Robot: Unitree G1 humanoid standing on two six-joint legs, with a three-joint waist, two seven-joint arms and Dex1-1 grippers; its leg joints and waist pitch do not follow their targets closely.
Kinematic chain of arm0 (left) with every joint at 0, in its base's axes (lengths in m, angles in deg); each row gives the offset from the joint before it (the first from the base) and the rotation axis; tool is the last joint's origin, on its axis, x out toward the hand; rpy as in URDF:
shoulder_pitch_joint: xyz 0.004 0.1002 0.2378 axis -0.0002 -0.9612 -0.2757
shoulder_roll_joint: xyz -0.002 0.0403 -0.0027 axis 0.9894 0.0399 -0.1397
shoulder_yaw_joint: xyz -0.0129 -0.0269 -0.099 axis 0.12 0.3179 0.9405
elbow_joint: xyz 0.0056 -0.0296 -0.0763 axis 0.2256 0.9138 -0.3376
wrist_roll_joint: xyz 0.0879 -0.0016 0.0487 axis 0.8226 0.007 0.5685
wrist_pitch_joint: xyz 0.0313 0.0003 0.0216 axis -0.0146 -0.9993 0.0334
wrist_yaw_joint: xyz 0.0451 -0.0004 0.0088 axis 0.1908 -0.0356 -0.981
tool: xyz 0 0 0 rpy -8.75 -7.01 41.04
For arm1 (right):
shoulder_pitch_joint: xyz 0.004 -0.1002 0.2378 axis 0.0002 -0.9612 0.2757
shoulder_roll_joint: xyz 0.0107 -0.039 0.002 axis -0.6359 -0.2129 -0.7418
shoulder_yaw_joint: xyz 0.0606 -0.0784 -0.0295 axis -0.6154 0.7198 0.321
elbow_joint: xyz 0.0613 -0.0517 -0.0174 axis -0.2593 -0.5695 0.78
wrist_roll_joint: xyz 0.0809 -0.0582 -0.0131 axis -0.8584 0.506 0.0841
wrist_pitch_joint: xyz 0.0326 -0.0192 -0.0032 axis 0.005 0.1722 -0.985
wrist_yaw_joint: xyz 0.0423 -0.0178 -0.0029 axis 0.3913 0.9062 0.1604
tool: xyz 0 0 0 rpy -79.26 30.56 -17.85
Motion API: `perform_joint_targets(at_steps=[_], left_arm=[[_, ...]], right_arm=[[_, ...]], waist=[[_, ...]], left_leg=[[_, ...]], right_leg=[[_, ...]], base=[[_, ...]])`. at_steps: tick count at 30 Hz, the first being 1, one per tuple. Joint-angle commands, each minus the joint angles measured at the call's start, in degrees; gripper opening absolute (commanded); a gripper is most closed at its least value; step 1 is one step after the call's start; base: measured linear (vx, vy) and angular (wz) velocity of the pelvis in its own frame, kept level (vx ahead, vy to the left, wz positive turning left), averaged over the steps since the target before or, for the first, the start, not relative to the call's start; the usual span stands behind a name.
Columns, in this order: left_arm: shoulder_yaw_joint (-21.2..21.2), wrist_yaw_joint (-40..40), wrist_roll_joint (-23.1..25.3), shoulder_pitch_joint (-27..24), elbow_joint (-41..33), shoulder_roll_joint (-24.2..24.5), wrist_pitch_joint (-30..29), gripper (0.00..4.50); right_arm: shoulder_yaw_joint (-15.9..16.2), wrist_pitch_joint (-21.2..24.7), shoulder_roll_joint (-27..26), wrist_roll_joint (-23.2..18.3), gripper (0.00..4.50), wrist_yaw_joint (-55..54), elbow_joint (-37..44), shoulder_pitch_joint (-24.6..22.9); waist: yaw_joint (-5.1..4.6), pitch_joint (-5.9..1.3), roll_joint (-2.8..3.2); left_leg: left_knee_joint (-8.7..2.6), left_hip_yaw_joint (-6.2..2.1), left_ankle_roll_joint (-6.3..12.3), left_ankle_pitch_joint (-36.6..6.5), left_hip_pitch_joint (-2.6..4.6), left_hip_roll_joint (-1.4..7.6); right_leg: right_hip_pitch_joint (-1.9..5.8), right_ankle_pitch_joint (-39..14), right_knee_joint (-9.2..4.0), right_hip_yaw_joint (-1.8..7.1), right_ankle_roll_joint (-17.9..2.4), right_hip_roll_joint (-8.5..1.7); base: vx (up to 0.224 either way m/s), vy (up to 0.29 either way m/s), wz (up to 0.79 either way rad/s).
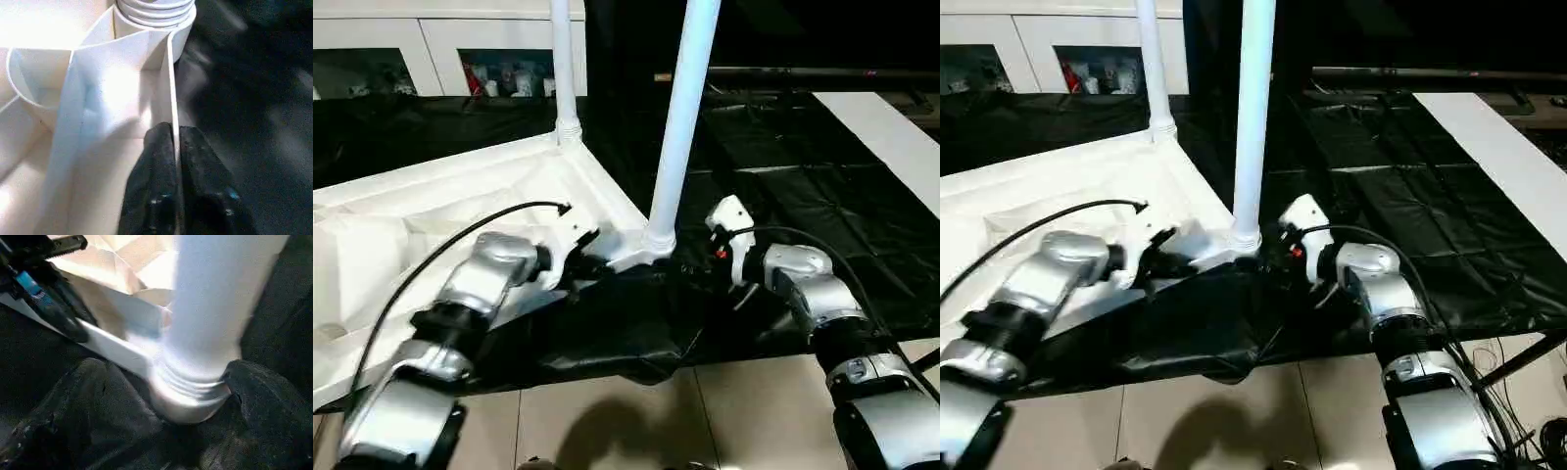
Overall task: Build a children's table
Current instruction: Rotate leg to tighten
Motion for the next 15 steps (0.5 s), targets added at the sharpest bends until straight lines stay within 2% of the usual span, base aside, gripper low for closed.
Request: perform_joint_targets(at_steps=[1, 2, 3, 4, 5, 7, 8, 11, 15], left_arm=[[-3.7, 7.6, -1.2, -1.8, -2.8, 0.3, 1.3, 0.08], [-4.0, 9.0, -2.1, -2.7, -4.9, 1.1, 0.7, 0.08], [-4.0, 8.7, -2.1, -2.9, -5.5, 1.3, 0.1, 0.08], [-4.0, 8.5, -2.1, -3.0, -5.8, 1.4, -0.3, 0.08], [-3.9, 8.1, -1.8, -3.0, -5.8, 1.4, 0.1, 0.08], [-3.7, 7.2, -1.4, -2.9, -5.3, 1.3, 0.7, 0.08], [-3.5, 6.8, -1.1, -2.9, -5.0, 1.1, 1.1, 0.08], [-3.2, 6.4, -0.7, -3.0, -4.7, 1.1, 1.3, 0.08], [-3.2, 6.1, -0.9, -3.4, -5.7, 1.4, 1.0, 0.0]], right_arm=[[0.7, -0.9, 0.6, 0.8, 4.32, 1.0, -0.1, 0.5], [1.9, -2.1, 1.2, 2.0, 4.32, 2.0, -0.1, 0.1], [2.5, -2.5, 1.4, 2.5, 4.32, 2.5, 0.3, -0.3], [2.9, -2.7, 1.6, 2.8, 4.32, 2.8, 0.5, -0.5], [3.2, -2.7, 1.7, 2.8, 4.32, 3.3, 0.9, -0.8], [3.7, -2.2, 1.9, 2.3, 4.32, 5.0, 2.1, -1.5], [3.9, -1.6, 2.1, 1.9, 4.32, 6.4, 2.8, -1.9], [3.9, -1.5, 2.1, 1.8, 4.32, 6.8, 2.5, -2.0], [2.8, -1.1, 1.5, 1.1, 3.86, 6.6, 0.5, -1.0]], waist=[[0.24, -4.45, 0.06], [0.43, -4.4, 0.09], [0.46, -4.32, 0.11], [0.57, -4.15, 0.18], [0.58, -4.06, -0.09], [0.75, -3.98, -0.03], [0.73, -4.02, -0.26], [0.87, -4.12, -0.37], [0.96, -4.2, -0.53]], left_leg=[[-3.21, 0.88, 3.96, -5.3, -0.11, -0.32], [-3.11, 1.08, 4.4, -5.8, 0.17, -0.17], [-3.23, 1.02, 4.39, -6.3, 0.19, -0.05], [-3.32, 1.02, 3.94, -7.3, 0.12, -0.11], [-3.42, 1.06, 3.38, -8.5, 0.28, -0.12], [-3.55, 0.99, 2.72, -9.4, 0.39, -0.1], [-3.57, 0.96, 2.51, -9.5, 0.31, -0.13], [-3.47, 0.95, 2.62, -8.5, 0.11, -0.26], [-3.43, 0.89, 2.76, -7.4, -0.05, -0.26]], right_leg=[[3.7, -1.2, -3.23, 2.38, -15.9, -2.87], [3.33, -0.4, -3.16, 2.34, -16.4, -2.78], [3.33, -1.0, -3.17, 2.28, -16.4, -2.86], [3.37, -3.1, -3.34, 2.21, -15.8, -2.79], [3.3, -5.2, -3.58, 2.27, -15.1, -2.78], [3.28, -7.3, -3.81, 2.36, -14.3, -2.89], [3.38, -7.7, -3.8, 2.38, -14.0, -2.89], [3.52, -7.3, -3.74, 2.44, -13.5, -2.94], [3.61, -7.3, -3.66, 2.38, -13.2, -3.03]], base=[[0.0, 0.0, 0.0], [0.0, 0.0, 0.0], [0.0, 0.0, 0.0], [0.0, 0.0, 0.0], [0.0, 0.0, 0.0], [0.0, 0.0, 0.0], [0.0, 0.0, 0.0], [0.0, 0.0, 0.0], [0.0, 0.0, 0.0]])
